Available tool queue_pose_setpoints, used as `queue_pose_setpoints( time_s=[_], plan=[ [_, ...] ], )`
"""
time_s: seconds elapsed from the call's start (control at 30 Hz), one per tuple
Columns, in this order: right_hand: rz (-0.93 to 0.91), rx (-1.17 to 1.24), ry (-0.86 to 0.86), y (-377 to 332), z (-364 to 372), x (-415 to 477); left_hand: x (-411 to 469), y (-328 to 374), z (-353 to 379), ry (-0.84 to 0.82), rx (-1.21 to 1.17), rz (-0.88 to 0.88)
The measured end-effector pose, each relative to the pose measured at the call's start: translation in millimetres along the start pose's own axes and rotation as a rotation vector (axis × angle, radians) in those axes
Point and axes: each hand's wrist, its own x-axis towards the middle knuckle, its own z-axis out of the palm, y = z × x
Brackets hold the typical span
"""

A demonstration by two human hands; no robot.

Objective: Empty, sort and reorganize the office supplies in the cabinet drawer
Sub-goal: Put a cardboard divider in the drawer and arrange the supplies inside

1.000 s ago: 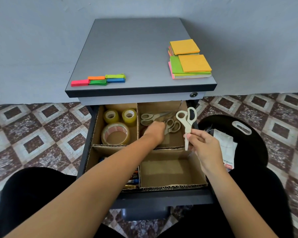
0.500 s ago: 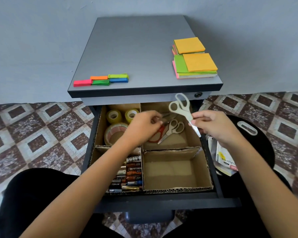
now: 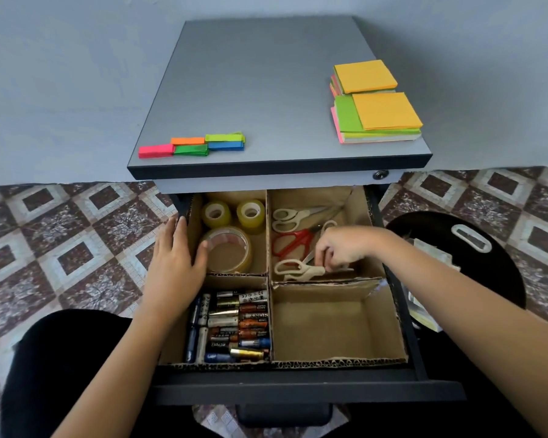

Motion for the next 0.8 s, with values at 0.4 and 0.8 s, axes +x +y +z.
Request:
queue_pose_setpoints(
  time_s=[0.4,0.8],
  plan=[
    [-0.100,-0.126,0.160,6,22,14,3,4,0,-0.050,-0.011,-0.064],
    [-0.172,-0.287,0.210,17,24,16,2,6,-2,-0.045,0.006,-0.068]
  ],
)
